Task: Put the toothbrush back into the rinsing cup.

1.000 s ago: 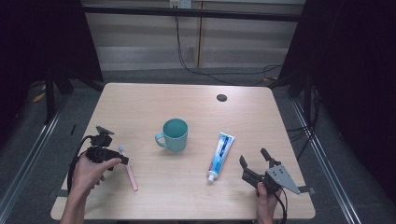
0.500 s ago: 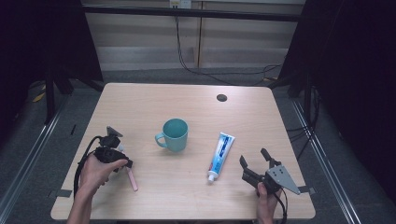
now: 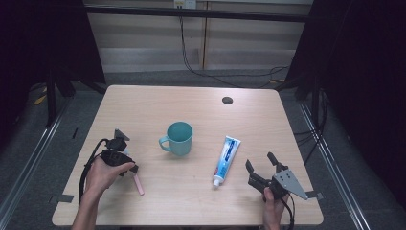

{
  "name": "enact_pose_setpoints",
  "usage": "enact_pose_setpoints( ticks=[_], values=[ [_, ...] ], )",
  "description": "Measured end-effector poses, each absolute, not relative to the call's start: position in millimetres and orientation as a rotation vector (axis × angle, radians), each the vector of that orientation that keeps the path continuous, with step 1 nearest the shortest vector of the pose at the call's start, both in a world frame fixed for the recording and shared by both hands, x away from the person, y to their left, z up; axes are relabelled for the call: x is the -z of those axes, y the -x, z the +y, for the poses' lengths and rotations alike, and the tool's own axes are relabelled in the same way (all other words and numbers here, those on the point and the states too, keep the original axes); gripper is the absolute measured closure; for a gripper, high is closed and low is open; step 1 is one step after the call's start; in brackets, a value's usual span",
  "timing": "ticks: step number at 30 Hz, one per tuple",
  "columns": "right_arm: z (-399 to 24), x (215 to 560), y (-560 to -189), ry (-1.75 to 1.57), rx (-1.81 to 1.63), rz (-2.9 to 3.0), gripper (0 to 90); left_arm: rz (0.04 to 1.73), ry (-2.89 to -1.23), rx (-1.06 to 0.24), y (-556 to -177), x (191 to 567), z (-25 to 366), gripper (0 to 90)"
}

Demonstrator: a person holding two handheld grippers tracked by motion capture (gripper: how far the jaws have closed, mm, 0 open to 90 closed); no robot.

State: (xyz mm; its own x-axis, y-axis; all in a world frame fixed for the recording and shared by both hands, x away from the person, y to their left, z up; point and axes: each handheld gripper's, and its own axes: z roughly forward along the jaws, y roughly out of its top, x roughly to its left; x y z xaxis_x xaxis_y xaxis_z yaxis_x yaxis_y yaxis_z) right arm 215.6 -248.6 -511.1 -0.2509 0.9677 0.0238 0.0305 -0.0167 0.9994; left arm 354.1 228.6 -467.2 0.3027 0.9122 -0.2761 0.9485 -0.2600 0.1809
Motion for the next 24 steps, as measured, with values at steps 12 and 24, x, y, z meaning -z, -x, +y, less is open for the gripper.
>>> enact_pose_setpoints(
  ticks=[12, 24],
  values=[
    [-248.7, 511.0, -215.8, -1.117, -1.397, 1.407, 15.7, 1.653, -2.364, 0.069, -353.0, 465.7, 215.7, 55.4],
    [-248.7, 511.0, -215.8, -1.117, -1.397, 1.407, 15.6, 1.6, -2.433, 0.024, -354.4, 465.7, 217.3, 71.6]
  ],
)
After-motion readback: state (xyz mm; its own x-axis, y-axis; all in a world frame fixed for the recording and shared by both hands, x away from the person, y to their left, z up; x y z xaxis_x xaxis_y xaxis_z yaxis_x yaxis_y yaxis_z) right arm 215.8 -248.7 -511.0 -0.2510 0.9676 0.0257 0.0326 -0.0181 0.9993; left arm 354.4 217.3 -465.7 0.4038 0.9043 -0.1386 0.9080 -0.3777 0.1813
